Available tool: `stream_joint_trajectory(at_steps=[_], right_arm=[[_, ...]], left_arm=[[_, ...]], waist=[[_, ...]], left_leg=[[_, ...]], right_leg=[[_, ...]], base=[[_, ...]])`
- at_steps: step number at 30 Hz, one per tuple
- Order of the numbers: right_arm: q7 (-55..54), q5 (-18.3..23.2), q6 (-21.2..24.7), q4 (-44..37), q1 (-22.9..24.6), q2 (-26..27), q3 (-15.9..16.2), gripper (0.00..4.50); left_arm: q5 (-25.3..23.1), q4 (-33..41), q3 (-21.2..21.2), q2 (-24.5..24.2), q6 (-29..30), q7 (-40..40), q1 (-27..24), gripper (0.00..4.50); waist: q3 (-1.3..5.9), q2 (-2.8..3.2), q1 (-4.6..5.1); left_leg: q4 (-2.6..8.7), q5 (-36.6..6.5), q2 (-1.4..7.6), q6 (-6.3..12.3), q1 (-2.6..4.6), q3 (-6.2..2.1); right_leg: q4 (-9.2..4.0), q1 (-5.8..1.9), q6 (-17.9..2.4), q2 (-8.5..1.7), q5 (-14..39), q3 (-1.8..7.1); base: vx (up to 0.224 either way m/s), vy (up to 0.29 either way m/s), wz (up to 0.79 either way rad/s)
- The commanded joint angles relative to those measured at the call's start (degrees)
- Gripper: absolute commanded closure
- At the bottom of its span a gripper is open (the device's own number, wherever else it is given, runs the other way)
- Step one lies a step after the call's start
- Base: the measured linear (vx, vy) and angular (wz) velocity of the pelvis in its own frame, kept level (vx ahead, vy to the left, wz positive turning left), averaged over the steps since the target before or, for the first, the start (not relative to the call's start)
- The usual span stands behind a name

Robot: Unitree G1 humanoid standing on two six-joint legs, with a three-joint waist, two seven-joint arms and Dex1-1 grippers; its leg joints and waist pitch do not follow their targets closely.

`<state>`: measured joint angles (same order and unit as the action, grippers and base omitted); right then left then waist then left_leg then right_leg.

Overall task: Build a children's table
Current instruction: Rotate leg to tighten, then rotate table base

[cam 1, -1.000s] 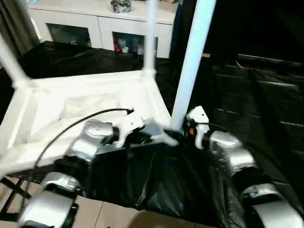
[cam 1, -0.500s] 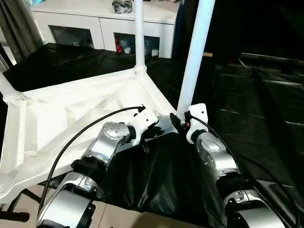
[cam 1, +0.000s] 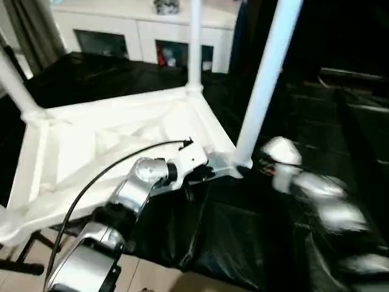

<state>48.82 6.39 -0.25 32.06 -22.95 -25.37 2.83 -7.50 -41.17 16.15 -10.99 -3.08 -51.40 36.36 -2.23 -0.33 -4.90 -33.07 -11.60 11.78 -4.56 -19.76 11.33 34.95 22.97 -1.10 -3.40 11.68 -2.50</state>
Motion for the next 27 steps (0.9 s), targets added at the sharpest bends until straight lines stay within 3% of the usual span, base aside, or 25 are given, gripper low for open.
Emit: stream_joint_trajectory(at_steps=[1, 3, 5, 8, 10, 12, 16, 18, 19, 21, 22, 23, 25, 27], right_arm=[[3.8, 2.0, 1.4, -3.2, 0.6, -1.8, -0.8, 0.86], [6.1, 3.4, 3.1, -5.1, 1.3, -3.1, -1.2, 0.86], [8.6, 4.9, 4.9, -8.0, 2.3, -4.4, -1.4, 0.86], [10.9, 6.6, 7.3, -11.2, 3.5, -4.6, -0.8, 0.86], [13.9, 8.5, 10.9, -16.3, 5.8, -4.7, 1.5, 0.78], [14.4, 9.0, 11.8, -17.6, 6.3, -4.6, 2.2, 0.78], [13.7, 10.3, 14.6, -21.0, 6.7, -2.1, 4.0, 0.78], [13.0, 10.1, 14.7, -21.2, 6.5, -1.3, 4.1, 0.78], [12.4, 10.0, 14.7, -21.1, 6.1, -0.3, 4.4, 0.78], [11.2, 9.9, 15.2, -20.9, 5.2, 2.1, 4.9, 0.78], [8.8, 9.6, 15.8, -20.0, 3.7, 5.5, 5.6, 0.78], [8.8, 9.6, 15.8, -20.0, 3.7, 5.5, 5.6, 0.78], [7.3, 9.6, 15.8, -19.3, 2.6, 8.6, 6.7, 0.78], [4.8, 9.3, 15.5, -16.9, 1.1, 12.1, 7.5, 0.78]], left_arm=[[0.9, -1.2, 0.0, -0.4, -0.7, -0.8, -2.0, 4.5], [1.0, -1.2, -0.1, -0.6, -1.5, -0.7, -2.0, 4.5], [1.5, -1.1, -0.3, -0.7, -2.8, -0.8, -2.0, 4.5], [2.4, -0.6, -1.6, -0.6, -3.5, 0.1, -1.9, 4.5], [5.1, 3.9, -3.4, -1.4, 1.4, -2.4, -2.4, 4.06], [6.0, 6.1, -3.9, -2.0, 3.8, -3.3, -2.9, 3.95], [11.8, 18.9, -5.9, -6.4, 16.6, -9.2, -6.5, 3.68], [12.6, 21.3, -6.0, -7.7, 18.6, -10.3, -7.3, 3.51], [13.5, 23.7, -6.0, -9.2, 20.4, -11.8, -8.3, 3.51], [15.2, 28.8, -6.0, -12.8, 24.4, -14.4, -10.8, 3.46], [16.3, 34.3, -6.4, -17.1, 27.8, -16.3, -14.0, 3.25], [16.3, 34.3, -6.4, -17.1, 27.8, -16.3, -14.0, 3.14], [17.8, 39.0, -7.9, -20.1, 30.8, -16.7, -17.1, 3.04], [19.2, 43.5, -9.8, -22.6, 34.1, -16.6, -19.9, 2.81]], waist=[[2.74, -1.58, 0.14], [2.55, -1.91, 0.43], [2.46, -1.93, 0.71], [2.55, -1.95, 0.8], [2.67, -2.11, 0.63], [2.9, -1.8, 0.55], [3.25, -2.38, 0.85], [3.21, -2.31, 1.11], [3.06, -2.73, 1.13], [2.79, -2.68, 1.06], [2.67, -3.06, 1.26], [2.53, -2.84, 1.5], [2.2, -2.9, 1.71], [2.01, -3.03, 1.82]], left_leg=[[2.96, -7.4, 1.44, 6.48, -0.29, -0.54], [3.06, -8.3, 1.19, 6.18, -0.59, -0.63], [3.03, -9.7, 1.24, 6.2, -0.36, -0.67], [3.06, -9.2, 1.32, 5.99, -0.43, -0.75], [3.05, -7.5, 1.64, 6.54, -0.63, -0.84], [2.94, -6.5, 1.71, 6.46, -0.65, -0.85], [2.73, -1.2, 2.09, 7.32, -0.6, -0.83], [2.43, 0.0, 1.85, 8.07, -0.55, -0.61], [2.36, 0.1, 1.76, 8.46, -0.66, -0.5], [2.58, -1.0, 1.94, 8.05, -0.66, -0.57], [2.77, -2.6, 2.0, 6.64, -0.59, -0.61], [2.98, -2.9, 2.01, 6.07, -0.87, -0.78], [3.07, -5.3, 1.96, 4.47, -0.27, -0.55], [3.35, -6.5, 1.95, 2.88, -0.36, -0.61]], right_leg=[[-4.52, -3.11, -10.4, -4.11, 8.7, 2.54], [-4.89, -3.17, -9.3, -4.09, 12.3, 2.33], [-5.26, -2.77, -8.1, -4.02, 15.8, 2.33], [-5.24, -2.72, -8.0, -3.99, 16.1, 2.28], [-4.57, -2.85, -9.4, -4.15, 11.9, 2.29], [-4.27, -2.81, -10.3, -4.22, 9.8, 2.27], [-2.31, -3.02, -15.2, -4.28, -3.6, 2.37], [-2.26, -2.7, -16.0, -3.89, -6.1, 2.33], [-2.23, -2.75, -16.4, -3.85, -6.8, 2.36], [-2.28, -2.63, -16.3, -4.11, -4.1, 2.38], [-2.32, -2.65, -15.7, -4.18, -0.5, 2.37], [-2.26, -2.74, -15.3, -4.29, 0.6, 2.46], [-2.95, -2.16, -14.1, -4.03, 5.0, 2.54], [-2.99, -2.09, -13.6, -3.97, 6.9, 2.6]], base=[[0.0, 0.0, 0.0], [0.0, 0.0, 0.0], [0.0, 0.0, 0.0], [0.0, 0.0, 0.0], [0.0, 0.0, 0.0], [0.0, 0.0, 0.0], [0.0, 0.0, 0.0], [0.0, 0.0, 0.0], [0.0, 0.0, 0.0], [0.0, 0.0, 0.0], [0.0, 0.0, 0.0], [0.0, 0.0, 0.0], [0.0, 0.0, 0.0], [0.0, 0.0, 0.0]])
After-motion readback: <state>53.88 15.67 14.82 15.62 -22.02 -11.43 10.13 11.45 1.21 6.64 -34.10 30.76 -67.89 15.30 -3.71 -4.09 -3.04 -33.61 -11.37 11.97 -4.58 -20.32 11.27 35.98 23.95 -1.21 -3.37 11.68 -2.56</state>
